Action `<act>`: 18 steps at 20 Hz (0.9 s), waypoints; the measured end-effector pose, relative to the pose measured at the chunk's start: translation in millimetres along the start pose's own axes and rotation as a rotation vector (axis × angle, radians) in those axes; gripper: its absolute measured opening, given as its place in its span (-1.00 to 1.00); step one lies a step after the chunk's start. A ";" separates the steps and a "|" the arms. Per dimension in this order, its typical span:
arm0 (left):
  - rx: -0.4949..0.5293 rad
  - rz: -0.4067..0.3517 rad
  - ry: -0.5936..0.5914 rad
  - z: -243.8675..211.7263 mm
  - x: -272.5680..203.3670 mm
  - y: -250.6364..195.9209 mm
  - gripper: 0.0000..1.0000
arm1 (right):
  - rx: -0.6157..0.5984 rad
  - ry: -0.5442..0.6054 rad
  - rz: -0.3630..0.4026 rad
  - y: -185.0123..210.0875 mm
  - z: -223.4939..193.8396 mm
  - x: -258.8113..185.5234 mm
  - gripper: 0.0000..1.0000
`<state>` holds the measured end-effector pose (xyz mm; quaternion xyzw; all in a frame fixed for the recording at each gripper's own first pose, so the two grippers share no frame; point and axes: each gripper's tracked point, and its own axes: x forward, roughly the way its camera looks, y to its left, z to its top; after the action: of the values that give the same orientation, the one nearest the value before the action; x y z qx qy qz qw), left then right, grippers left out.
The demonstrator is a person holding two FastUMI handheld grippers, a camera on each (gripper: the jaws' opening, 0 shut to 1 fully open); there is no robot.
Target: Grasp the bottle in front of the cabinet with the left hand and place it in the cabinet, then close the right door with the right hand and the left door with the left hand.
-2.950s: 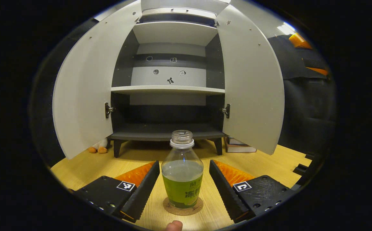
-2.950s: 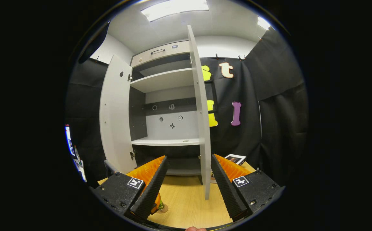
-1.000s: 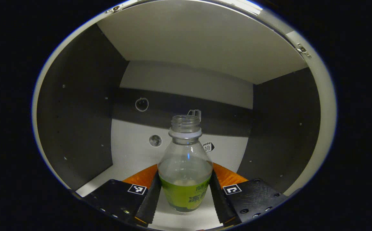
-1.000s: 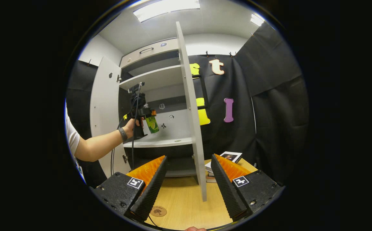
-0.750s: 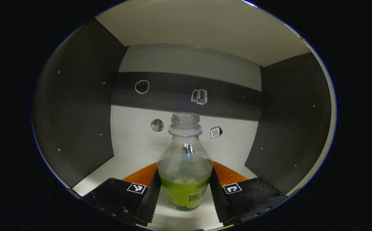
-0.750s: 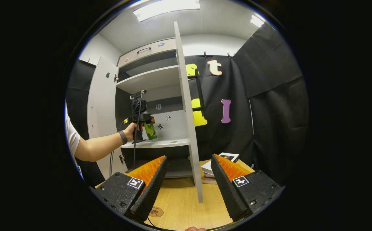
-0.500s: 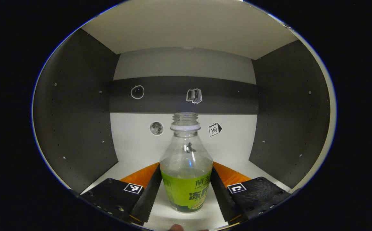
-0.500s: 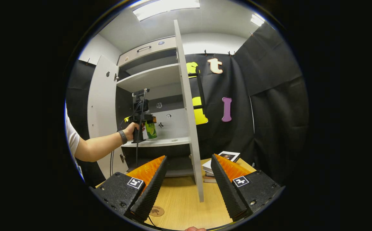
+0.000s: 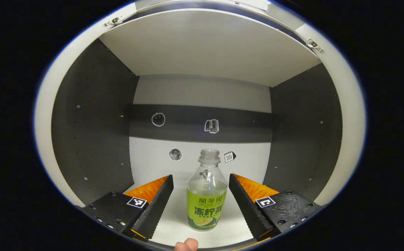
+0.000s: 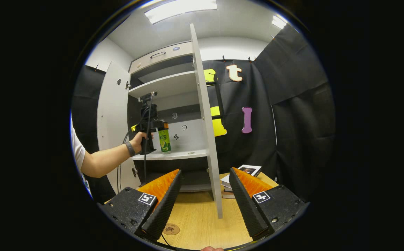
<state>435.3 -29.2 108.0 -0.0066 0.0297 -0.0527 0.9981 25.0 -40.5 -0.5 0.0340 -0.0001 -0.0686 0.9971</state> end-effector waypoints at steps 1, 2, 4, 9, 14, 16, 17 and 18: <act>-0.003 -0.008 -0.015 3.6 -11.8 -0.3 0.94 | 0.000 0.004 0.003 0.5 -1.9 -1.1 0.66; -0.006 -0.017 -0.027 6.4 -24.6 0.1 0.94 | 0.002 0.006 0.008 1.9 -2.4 -1.7 0.66; -0.014 -0.048 -0.059 12.4 -54.7 -5.2 0.94 | 0.003 0.004 0.015 2.4 -2.7 -1.4 0.66; -0.025 -0.098 -0.110 4.2 -136.8 -6.6 0.97 | 0.001 0.008 0.036 7.2 -8.7 -0.8 0.66; -0.040 -0.105 -0.143 -27.1 -204.2 -14.0 0.99 | 0.001 0.025 0.050 12.0 -16.7 0.1 0.66; -0.043 -0.105 -0.137 -38.5 -225.8 -14.8 0.99 | 0.003 0.023 0.056 14.0 -16.4 -1.7 0.67; -0.041 -0.095 -0.128 -44.0 -234.8 -13.3 0.94 | 0.003 0.024 0.058 14.8 -17.8 -2.0 0.67; -0.042 -0.078 -0.119 -49.6 -244.8 -11.7 0.99 | 0.001 0.028 0.059 15.2 -19.5 -2.0 0.66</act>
<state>188.0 -15.4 73.0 -0.0317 -0.0286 -0.0902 0.9950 25.2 -23.9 -18.9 0.0356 0.0127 -0.0389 0.9985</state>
